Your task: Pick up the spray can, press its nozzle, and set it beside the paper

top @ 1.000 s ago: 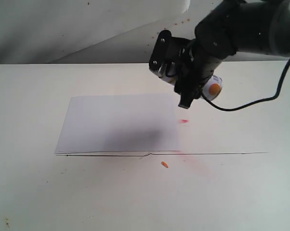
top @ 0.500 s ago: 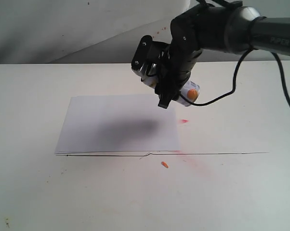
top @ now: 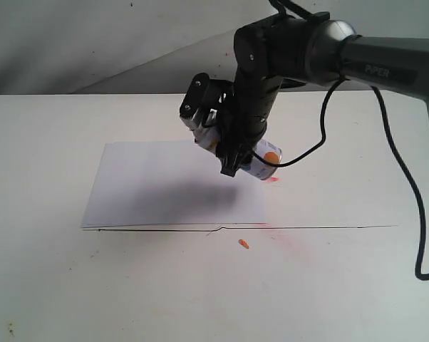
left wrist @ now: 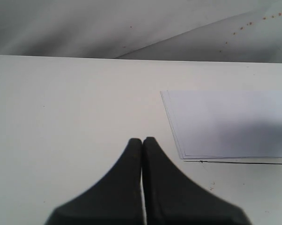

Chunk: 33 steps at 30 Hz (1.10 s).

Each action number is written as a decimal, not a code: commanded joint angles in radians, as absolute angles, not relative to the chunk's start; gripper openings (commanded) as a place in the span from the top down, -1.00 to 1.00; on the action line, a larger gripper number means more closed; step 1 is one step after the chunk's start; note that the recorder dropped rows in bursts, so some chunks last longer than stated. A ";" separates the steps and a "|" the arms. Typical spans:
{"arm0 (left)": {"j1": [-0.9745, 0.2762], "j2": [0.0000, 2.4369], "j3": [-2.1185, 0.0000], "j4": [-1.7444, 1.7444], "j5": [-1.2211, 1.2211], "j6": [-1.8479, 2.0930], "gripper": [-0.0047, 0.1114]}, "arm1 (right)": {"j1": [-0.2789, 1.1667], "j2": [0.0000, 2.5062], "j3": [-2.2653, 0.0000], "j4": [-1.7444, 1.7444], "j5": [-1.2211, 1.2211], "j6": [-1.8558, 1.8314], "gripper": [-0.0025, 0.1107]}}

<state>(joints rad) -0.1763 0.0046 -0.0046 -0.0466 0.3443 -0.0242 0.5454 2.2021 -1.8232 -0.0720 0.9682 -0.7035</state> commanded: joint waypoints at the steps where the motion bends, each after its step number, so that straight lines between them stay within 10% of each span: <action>1: -0.178 0.000 0.000 -0.046 0.337 -0.025 0.92 | 0.550 2.195 -1.836 -0.037 0.938 -0.803 0.96; 18: -0.178 0.000 0.000 0.040 0.316 0.006 0.92 | 0.550 2.195 -1.836 -0.006 0.905 -0.845 0.96; 33: -0.178 0.000 -0.017 -0.129 -0.308 -0.328 0.92 | 0.550 2.195 -1.836 -0.006 0.913 -0.864 0.96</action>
